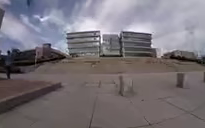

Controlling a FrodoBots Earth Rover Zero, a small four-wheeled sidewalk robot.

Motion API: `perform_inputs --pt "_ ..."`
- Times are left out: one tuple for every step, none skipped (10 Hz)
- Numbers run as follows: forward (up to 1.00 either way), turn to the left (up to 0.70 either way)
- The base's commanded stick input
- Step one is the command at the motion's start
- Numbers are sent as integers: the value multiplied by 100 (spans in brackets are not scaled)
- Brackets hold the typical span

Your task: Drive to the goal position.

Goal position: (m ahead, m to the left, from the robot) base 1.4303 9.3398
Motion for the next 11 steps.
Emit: perform_inputs --pt "70 -35" --pt "70 -35" --pt "70 -35" --pt "70 -35" --pt "70 -35" --pt "70 -35" --pt "70 -35" --pt "70 -20" --pt "70 0" --pt "70 0" --pt "70 -4"
